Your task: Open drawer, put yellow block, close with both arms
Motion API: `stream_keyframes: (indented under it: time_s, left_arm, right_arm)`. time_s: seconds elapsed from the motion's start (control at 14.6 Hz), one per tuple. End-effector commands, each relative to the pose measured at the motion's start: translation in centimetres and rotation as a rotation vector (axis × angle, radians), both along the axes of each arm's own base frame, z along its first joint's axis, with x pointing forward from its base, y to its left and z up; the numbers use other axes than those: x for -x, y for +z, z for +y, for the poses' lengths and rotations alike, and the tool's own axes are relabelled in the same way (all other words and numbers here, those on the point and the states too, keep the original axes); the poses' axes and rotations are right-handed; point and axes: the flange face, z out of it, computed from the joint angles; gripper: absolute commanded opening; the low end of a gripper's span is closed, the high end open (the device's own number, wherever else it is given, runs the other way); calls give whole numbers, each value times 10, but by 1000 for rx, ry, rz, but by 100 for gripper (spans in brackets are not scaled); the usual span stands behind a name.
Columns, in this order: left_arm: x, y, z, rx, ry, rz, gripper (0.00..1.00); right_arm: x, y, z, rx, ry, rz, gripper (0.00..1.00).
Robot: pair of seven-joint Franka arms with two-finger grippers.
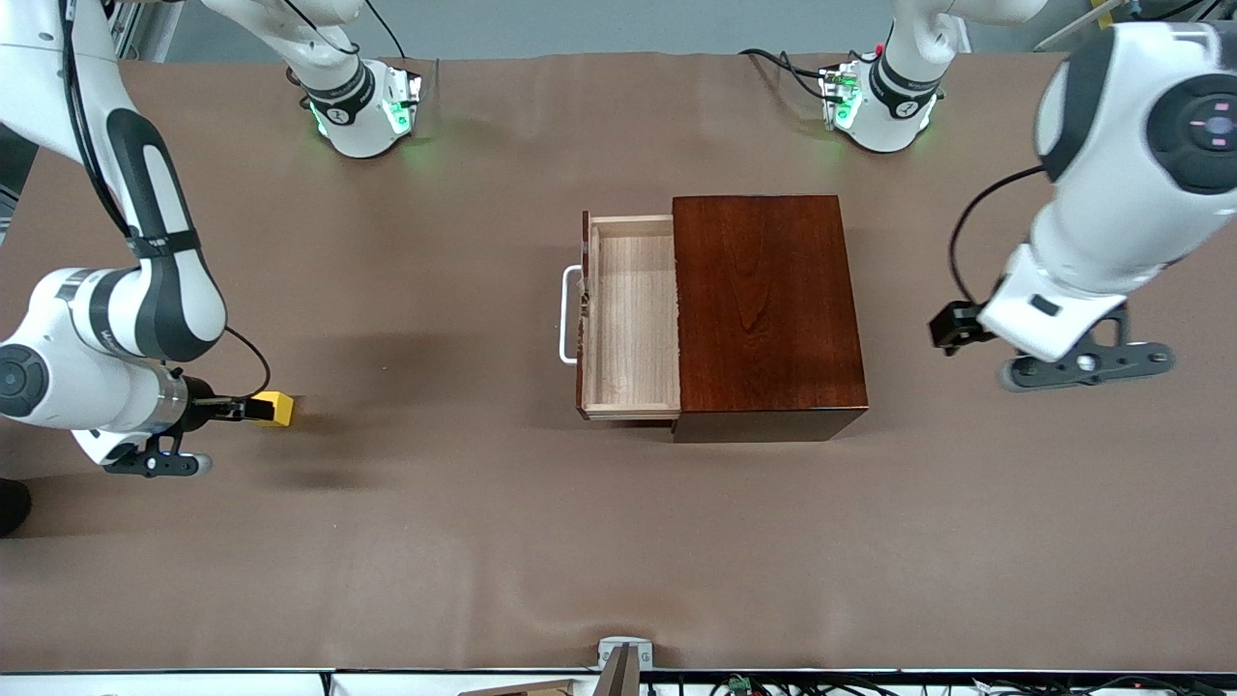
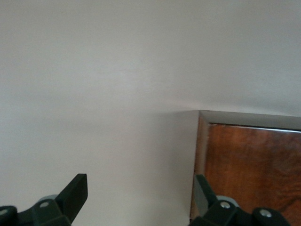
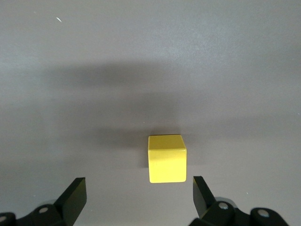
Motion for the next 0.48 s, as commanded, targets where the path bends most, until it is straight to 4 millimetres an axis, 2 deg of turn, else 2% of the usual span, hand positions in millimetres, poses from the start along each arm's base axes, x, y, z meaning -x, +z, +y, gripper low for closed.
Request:
stream_keyframes:
  time_s: [0.0,0.14,0.41]
  left_arm:
    - [16,5,35,61,-45,37,100]
    - [14,1,56,105,-91,55,100]
    - [32,2,74,125,-70,71,100]
  right_arm:
    - [1,-15,-12,7,-2,4,100]
    - [0,-35,-22,3,-10,-3,100]
    - [7,-51,-23,3,-11,8,100]
